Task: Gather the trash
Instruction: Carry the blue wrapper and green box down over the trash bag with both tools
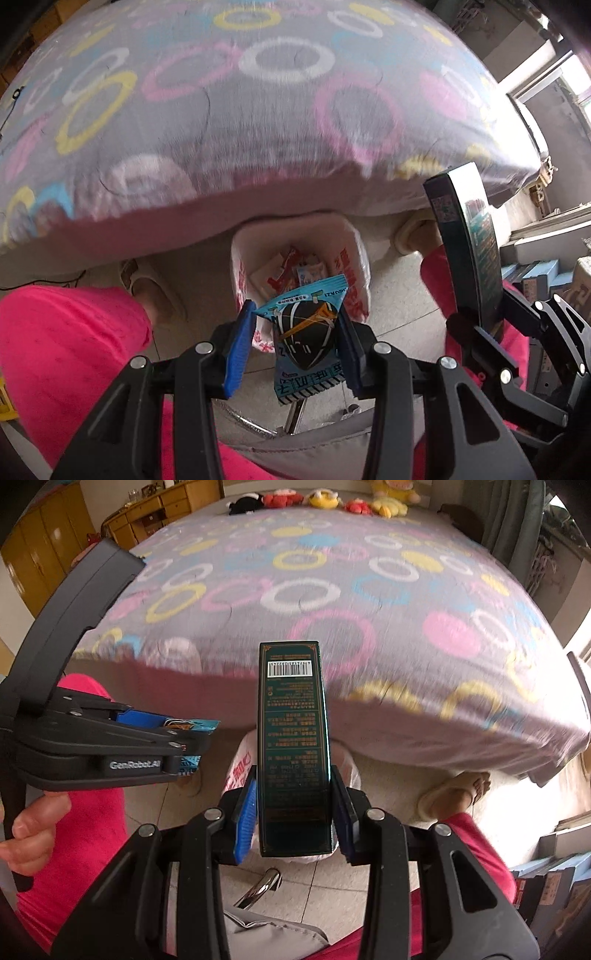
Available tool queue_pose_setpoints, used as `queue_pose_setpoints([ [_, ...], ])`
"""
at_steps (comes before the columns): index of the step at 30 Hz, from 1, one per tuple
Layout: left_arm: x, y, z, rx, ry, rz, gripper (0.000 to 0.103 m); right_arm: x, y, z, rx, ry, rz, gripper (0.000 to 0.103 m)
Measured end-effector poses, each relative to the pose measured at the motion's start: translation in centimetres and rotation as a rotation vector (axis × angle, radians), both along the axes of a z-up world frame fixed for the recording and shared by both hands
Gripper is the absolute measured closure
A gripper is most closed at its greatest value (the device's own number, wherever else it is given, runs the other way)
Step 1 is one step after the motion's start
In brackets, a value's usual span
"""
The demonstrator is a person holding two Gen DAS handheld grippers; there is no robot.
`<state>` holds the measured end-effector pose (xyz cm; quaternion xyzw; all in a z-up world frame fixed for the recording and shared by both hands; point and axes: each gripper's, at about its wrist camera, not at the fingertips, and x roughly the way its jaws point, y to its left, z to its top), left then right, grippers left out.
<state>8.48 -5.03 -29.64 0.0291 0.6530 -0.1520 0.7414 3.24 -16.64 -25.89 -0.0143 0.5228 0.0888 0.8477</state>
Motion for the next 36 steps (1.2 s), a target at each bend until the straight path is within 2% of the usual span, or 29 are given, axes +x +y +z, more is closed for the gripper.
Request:
queue_pose_setpoints([
  [9, -0.1, -0.7, -4.6, 0.015, 0.098, -0.01, 0.062, 0.3, -0.6, -3.8, 0.011, 0.1, -0.016, 0.067],
  [19, 0.4, -1.2, -9.4, 0.042, 0.219, 0.02, 0.062, 1.5, -0.8, -8.3, 0.031, 0.204, -0.029, 0.067],
  [25, 1.1, -0.4, -12.8, 0.06, 0.31, 0.073, 0.062, 2.6, -1.1, -11.0, 0.046, 0.265, -0.036, 0.067],
  [28, 1.8, -0.2, -14.1, 0.089, 0.328, 0.093, 0.061, 3.2, -1.3, -12.4, 0.056, 0.29, -0.041, 0.067],
  [36, 2.8, -0.2, -17.6, 0.09, 0.437, 0.164, 0.061, 4.1, -1.1, -16.1, 0.053, 0.365, -0.04, 0.067],
])
